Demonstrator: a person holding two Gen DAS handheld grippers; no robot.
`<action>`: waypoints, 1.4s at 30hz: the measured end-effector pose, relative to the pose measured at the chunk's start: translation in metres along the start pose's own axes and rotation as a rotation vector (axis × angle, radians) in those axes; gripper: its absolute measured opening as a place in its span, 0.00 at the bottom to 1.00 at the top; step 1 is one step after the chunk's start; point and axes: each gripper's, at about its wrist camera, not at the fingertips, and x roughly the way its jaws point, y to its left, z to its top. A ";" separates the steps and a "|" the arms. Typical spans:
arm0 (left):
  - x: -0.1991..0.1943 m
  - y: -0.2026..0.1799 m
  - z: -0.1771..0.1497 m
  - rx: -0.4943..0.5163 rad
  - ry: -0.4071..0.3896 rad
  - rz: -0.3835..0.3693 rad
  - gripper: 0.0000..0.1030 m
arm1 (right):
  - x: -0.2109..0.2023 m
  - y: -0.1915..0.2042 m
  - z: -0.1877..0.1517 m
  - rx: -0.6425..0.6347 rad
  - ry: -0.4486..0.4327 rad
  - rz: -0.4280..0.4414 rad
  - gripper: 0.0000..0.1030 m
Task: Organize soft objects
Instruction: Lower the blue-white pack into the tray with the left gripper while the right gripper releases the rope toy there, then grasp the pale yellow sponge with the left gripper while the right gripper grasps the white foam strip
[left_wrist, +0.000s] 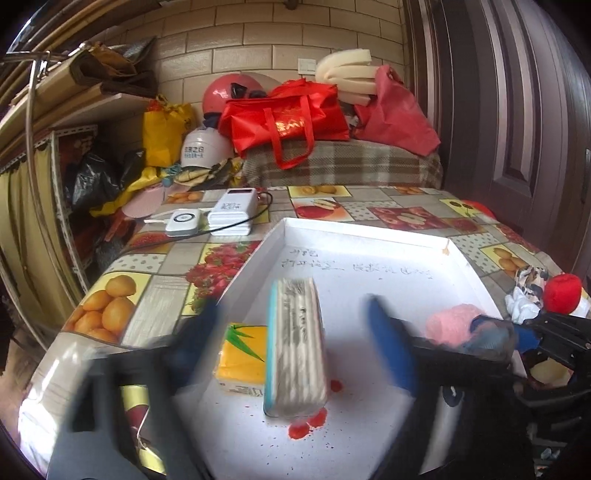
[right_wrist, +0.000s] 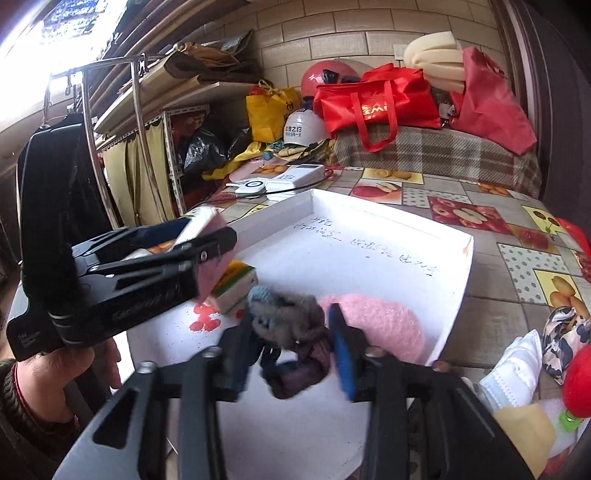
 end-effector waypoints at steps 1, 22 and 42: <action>-0.003 0.000 0.000 0.000 -0.018 0.005 1.00 | -0.002 0.000 0.000 0.002 -0.007 -0.007 0.89; -0.018 0.009 -0.001 -0.041 -0.103 0.023 1.00 | -0.027 0.012 -0.003 -0.064 -0.138 -0.055 1.00; -0.039 -0.004 -0.007 -0.023 -0.145 -0.083 1.00 | -0.159 -0.134 -0.040 0.200 -0.391 -0.506 1.00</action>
